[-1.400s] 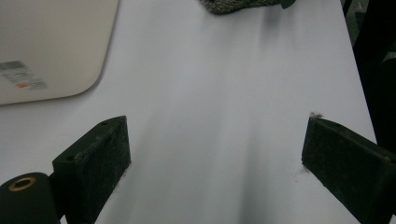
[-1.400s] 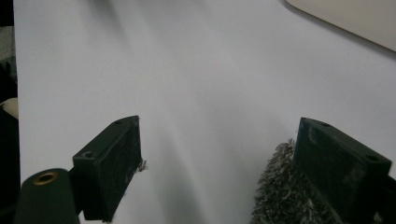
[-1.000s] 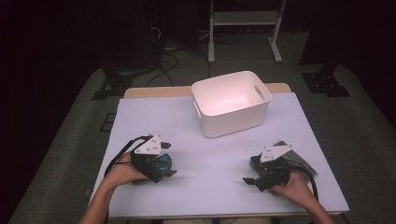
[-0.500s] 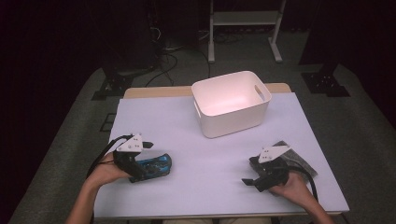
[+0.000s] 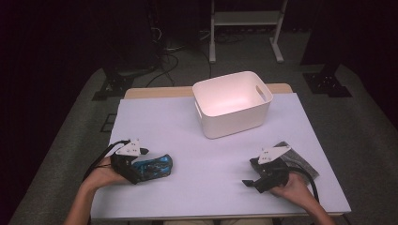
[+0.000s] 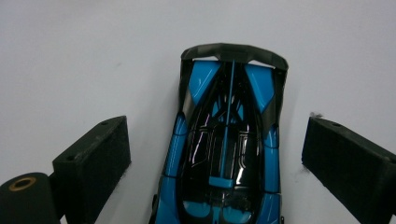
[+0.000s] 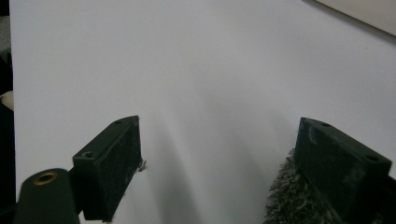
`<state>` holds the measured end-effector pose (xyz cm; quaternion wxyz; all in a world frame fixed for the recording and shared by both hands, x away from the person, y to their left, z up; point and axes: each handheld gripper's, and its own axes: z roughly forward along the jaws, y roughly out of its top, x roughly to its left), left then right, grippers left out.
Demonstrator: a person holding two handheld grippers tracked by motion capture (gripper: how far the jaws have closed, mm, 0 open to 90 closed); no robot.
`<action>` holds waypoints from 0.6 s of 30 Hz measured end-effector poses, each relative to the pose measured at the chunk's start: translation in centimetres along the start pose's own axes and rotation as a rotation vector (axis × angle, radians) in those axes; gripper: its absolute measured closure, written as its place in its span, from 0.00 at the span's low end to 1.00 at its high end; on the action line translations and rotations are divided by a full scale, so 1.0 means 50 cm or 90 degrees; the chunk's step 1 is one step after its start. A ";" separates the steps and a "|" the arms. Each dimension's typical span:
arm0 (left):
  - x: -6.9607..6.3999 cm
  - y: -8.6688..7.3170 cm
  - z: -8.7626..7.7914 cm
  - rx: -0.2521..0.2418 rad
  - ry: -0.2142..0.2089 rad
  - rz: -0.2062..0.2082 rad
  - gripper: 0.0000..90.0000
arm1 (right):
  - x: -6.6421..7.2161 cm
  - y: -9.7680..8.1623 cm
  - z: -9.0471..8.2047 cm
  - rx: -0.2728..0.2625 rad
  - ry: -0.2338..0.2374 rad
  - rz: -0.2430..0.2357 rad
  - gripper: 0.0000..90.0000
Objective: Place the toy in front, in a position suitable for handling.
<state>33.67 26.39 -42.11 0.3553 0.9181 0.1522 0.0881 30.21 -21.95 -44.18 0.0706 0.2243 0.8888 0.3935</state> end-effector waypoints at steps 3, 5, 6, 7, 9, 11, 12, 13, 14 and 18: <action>0.003 -0.007 0.006 0.006 -0.007 -0.003 0.08 | 0.000 0.000 0.001 0.001 0.000 0.000 0.15; 0.004 -0.012 0.011 0.011 -0.007 -0.003 0.08 | 0.000 0.000 0.002 0.001 0.001 0.000 0.15; 0.005 -0.014 0.013 0.014 -0.010 -0.006 0.08 | 0.000 0.000 0.002 0.001 0.001 -0.001 0.15; 0.006 -0.017 0.016 0.016 -0.011 -0.008 0.08 | 0.000 0.000 0.002 0.002 0.002 -0.001 0.15; 0.006 -0.021 0.022 0.018 -0.014 -0.011 0.08 | 0.000 -0.001 0.003 0.005 0.003 -0.001 0.15; 0.007 -0.025 0.027 0.020 -0.017 -0.011 0.08 | 0.001 -0.001 0.003 0.006 0.003 -0.001 0.15; 0.007 -0.026 0.030 0.022 -0.017 -0.009 0.08 | 0.002 0.000 0.003 0.006 0.003 0.000 0.15; 0.006 -0.028 0.033 0.021 -0.018 -0.011 0.08 | 0.002 0.000 0.003 0.006 0.003 -0.002 0.15; 0.007 -0.029 0.034 0.024 -0.017 -0.005 0.08 | 0.002 0.000 0.003 0.007 0.004 -0.003 0.15; 0.007 -0.031 0.039 0.027 -0.018 0.001 0.08 | 0.003 0.000 0.004 0.007 0.006 -0.006 0.15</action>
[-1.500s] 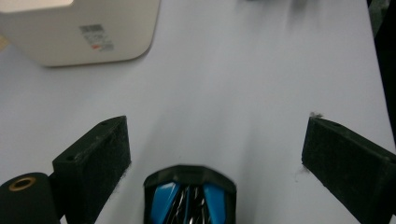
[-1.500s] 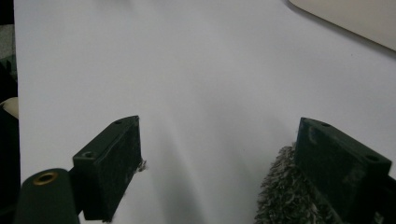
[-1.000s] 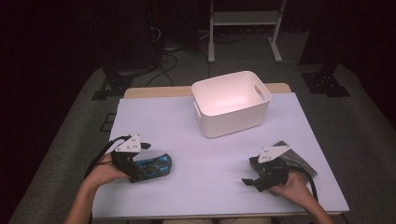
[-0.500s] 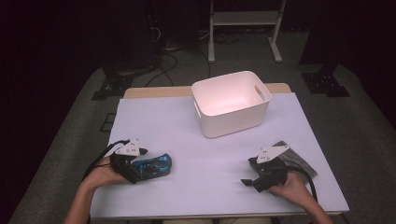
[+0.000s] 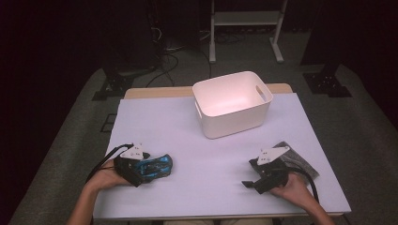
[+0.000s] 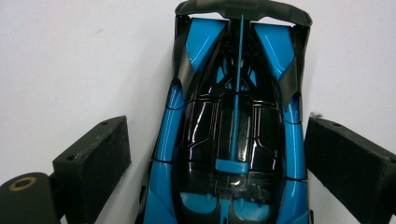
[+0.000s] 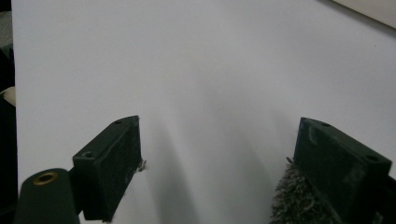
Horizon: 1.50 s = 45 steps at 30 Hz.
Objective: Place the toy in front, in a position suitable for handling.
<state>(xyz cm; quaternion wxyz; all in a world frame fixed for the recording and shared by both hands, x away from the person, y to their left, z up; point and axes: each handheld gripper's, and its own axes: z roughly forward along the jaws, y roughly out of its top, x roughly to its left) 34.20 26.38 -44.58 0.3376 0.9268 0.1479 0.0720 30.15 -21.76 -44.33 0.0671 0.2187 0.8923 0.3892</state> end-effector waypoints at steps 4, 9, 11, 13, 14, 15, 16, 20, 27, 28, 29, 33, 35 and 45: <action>0.002 -0.002 0.004 0.003 -0.003 0.000 0.08 | 0.001 0.000 0.001 0.001 0.001 0.000 0.15; 0.007 -0.007 0.010 0.007 -0.012 0.002 0.09 | 0.002 0.000 0.001 0.002 0.002 0.000 0.15; 0.008 -0.008 0.011 0.001 -0.014 0.001 0.09 | 0.002 0.000 0.002 0.004 0.002 0.000 0.15; 0.009 -0.008 0.011 0.001 -0.016 0.003 0.09 | 0.002 0.000 0.002 0.004 0.003 0.000 0.15; 0.009 -0.008 0.011 0.002 -0.017 0.004 0.09 | 0.002 0.000 0.003 0.003 0.003 -0.001 0.15; 0.009 -0.008 0.011 0.000 -0.018 0.003 0.09 | 0.003 0.000 0.003 0.004 0.004 -0.001 0.15; 0.010 -0.008 0.011 0.000 -0.018 0.004 0.09 | 0.003 0.000 0.003 0.004 0.004 -0.002 0.15; 0.008 -0.010 0.012 -0.002 -0.014 0.003 0.09 | 0.004 0.001 0.005 0.005 0.005 -0.003 0.15; 0.007 -0.007 0.012 0.006 -0.014 0.005 0.09 | 0.006 0.001 0.006 0.007 0.007 -0.005 0.15; 0.007 -0.007 0.012 0.006 -0.014 0.007 0.09 | 0.006 0.001 0.006 0.007 0.007 -0.006 0.15; 0.006 -0.006 0.011 0.004 -0.017 0.009 0.10 | 0.006 0.001 0.006 0.007 0.008 -0.006 0.15; 0.005 -0.011 0.005 -0.010 -0.031 0.022 0.21 | 0.006 0.001 0.006 0.008 0.009 -0.007 0.15; 0.005 -0.013 0.004 -0.016 -0.033 0.023 0.25 | 0.007 0.002 0.006 0.007 0.009 -0.008 0.15; 0.006 0.002 0.005 0.011 -0.044 0.043 0.28 | 0.007 0.002 0.007 0.006 0.009 -0.010 0.15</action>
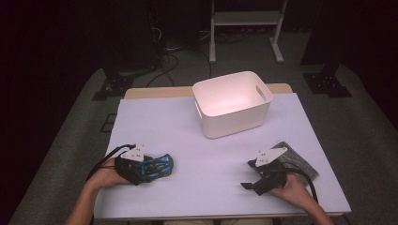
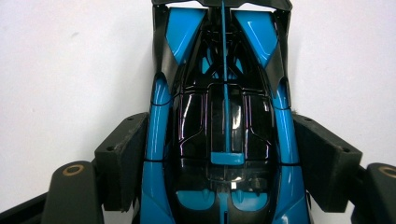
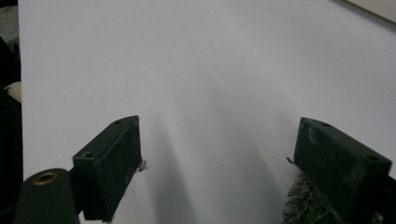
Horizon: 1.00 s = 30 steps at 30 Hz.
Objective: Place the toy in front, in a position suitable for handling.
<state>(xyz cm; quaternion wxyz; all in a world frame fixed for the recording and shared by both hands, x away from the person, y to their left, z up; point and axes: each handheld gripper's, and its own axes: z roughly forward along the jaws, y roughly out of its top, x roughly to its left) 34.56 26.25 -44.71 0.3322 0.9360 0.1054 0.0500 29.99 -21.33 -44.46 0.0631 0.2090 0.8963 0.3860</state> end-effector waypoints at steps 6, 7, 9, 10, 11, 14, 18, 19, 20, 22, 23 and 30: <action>0.000 0.007 0.001 0.020 0.000 0.001 0.28 | 0.001 0.000 0.001 0.001 0.000 0.002 0.15; 0.000 0.009 0.001 0.025 0.001 0.001 0.28 | 0.001 0.001 0.001 0.001 0.000 0.002 0.15; -0.002 0.011 0.002 0.027 0.002 0.004 0.28 | 0.001 0.001 0.002 0.001 0.000 0.001 0.15; -0.001 0.011 0.002 0.028 0.001 0.005 0.27 | 0.002 0.001 0.002 0.001 0.000 0.000 0.15; -0.001 0.011 0.002 0.028 0.001 0.004 0.27 | 0.002 0.001 0.002 0.001 -0.001 -0.001 0.15; 0.000 0.013 0.003 0.033 0.004 0.008 0.26 | 0.002 0.001 0.003 0.001 0.000 -0.003 0.15; 0.003 0.018 0.005 0.045 0.001 0.012 0.23 | 0.001 0.001 0.004 0.004 0.000 -0.003 0.15; 0.003 0.020 0.006 0.049 0.000 0.014 0.23 | 0.001 0.001 0.004 0.004 0.001 -0.003 0.15; 0.004 0.021 0.006 0.052 -0.003 0.016 0.23 | 0.001 0.001 0.005 0.005 0.002 -0.004 0.15; 0.005 0.022 0.006 0.054 -0.006 0.013 0.23 | 0.001 0.000 0.006 0.006 0.003 -0.004 0.15; 0.005 0.023 0.007 0.055 -0.007 0.012 0.23 | 0.001 0.001 0.006 0.006 0.003 -0.004 0.15; 0.003 0.026 0.005 0.059 -0.009 0.015 0.29 | 0.002 0.001 0.009 0.009 0.004 -0.004 0.15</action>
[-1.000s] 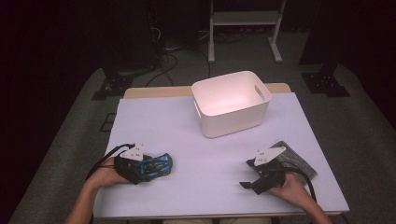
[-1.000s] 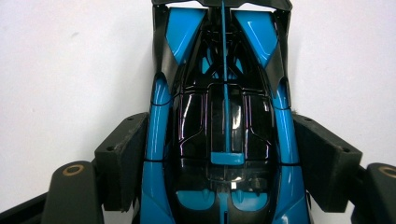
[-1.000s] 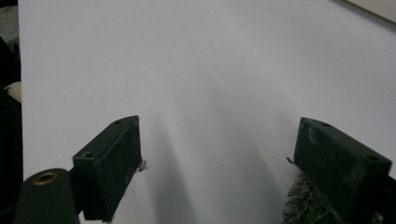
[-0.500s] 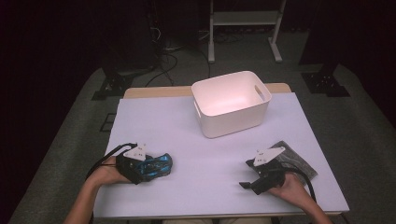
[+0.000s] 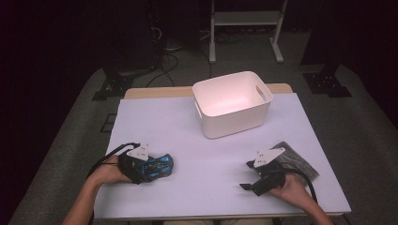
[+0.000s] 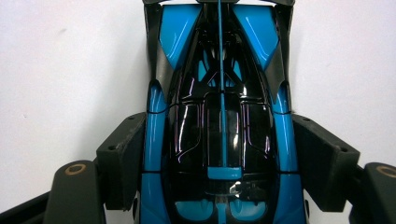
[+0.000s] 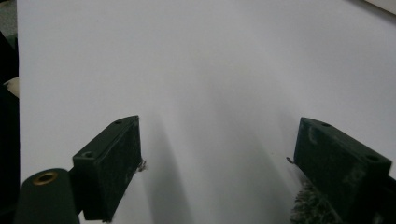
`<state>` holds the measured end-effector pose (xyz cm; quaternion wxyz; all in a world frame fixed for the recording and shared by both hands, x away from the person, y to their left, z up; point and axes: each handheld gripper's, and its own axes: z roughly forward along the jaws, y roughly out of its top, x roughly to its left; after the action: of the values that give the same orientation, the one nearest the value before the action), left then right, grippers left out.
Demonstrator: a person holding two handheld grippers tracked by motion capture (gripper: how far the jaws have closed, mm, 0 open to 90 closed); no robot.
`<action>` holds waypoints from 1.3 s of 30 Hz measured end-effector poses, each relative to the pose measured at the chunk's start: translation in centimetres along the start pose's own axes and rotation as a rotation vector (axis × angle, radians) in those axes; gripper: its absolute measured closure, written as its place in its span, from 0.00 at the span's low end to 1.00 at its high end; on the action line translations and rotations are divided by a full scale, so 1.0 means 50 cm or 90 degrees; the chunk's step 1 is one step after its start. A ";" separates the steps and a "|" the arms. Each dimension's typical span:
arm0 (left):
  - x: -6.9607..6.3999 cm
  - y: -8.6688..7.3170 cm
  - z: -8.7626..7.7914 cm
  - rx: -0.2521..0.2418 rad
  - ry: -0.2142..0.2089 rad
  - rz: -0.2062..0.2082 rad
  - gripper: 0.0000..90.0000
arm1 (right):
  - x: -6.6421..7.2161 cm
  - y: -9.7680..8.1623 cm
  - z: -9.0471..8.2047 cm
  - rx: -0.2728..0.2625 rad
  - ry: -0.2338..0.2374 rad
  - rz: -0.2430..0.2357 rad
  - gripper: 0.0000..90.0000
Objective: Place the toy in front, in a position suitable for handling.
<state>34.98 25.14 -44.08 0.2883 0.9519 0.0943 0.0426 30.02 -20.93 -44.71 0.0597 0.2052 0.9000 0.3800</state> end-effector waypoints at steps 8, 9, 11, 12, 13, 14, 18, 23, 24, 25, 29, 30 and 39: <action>-0.002 -0.005 -0.002 -0.013 0.005 -0.004 0.29 | -0.001 0.000 0.000 0.000 -0.001 0.000 0.15; -0.002 -0.006 -0.002 -0.014 0.006 -0.005 0.29 | -0.001 0.000 0.000 0.000 -0.001 0.000 0.15; -0.004 -0.008 -0.002 -0.020 0.008 -0.006 0.29 | -0.001 0.000 0.000 -0.002 0.000 0.000 0.15; -0.003 -0.008 -0.002 -0.021 0.007 -0.008 0.29 | -0.001 0.000 0.000 -0.001 -0.001 0.000 0.15; -0.004 -0.009 -0.002 -0.023 0.008 -0.008 0.29 | -0.001 0.000 0.000 -0.002 -0.001 -0.001 0.15; -0.004 -0.009 -0.002 -0.024 0.008 -0.008 0.29 | -0.001 0.000 0.000 -0.001 -0.001 -0.002 0.15; -0.005 -0.010 -0.003 -0.029 0.011 -0.008 0.29 | 0.000 0.001 -0.001 -0.004 -0.002 0.001 0.15; -0.006 -0.008 -0.003 -0.036 0.011 -0.010 0.29 | 0.000 0.001 -0.001 -0.003 -0.001 0.001 0.15; -0.005 -0.007 -0.003 -0.040 0.009 -0.012 0.29 | 0.000 0.001 -0.001 -0.004 -0.001 0.001 0.15; -0.005 -0.006 -0.004 -0.040 0.010 -0.010 0.29 | 0.000 0.001 -0.001 -0.004 -0.001 0.001 0.15; -0.006 0.003 -0.012 -0.046 0.007 -0.008 0.29 | -0.001 0.001 -0.003 -0.007 -0.003 0.002 0.15; -0.007 0.005 -0.014 -0.047 0.009 -0.004 0.29 | -0.001 0.001 -0.003 -0.007 -0.002 0.002 0.15; -0.013 0.053 -0.030 -0.057 0.010 0.014 0.29 | -0.002 0.002 -0.012 -0.018 -0.005 0.006 0.15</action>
<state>34.54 23.63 -41.38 0.3294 0.9387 0.0838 0.0577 30.01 -21.30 -44.23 0.0643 0.2097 0.8933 0.3923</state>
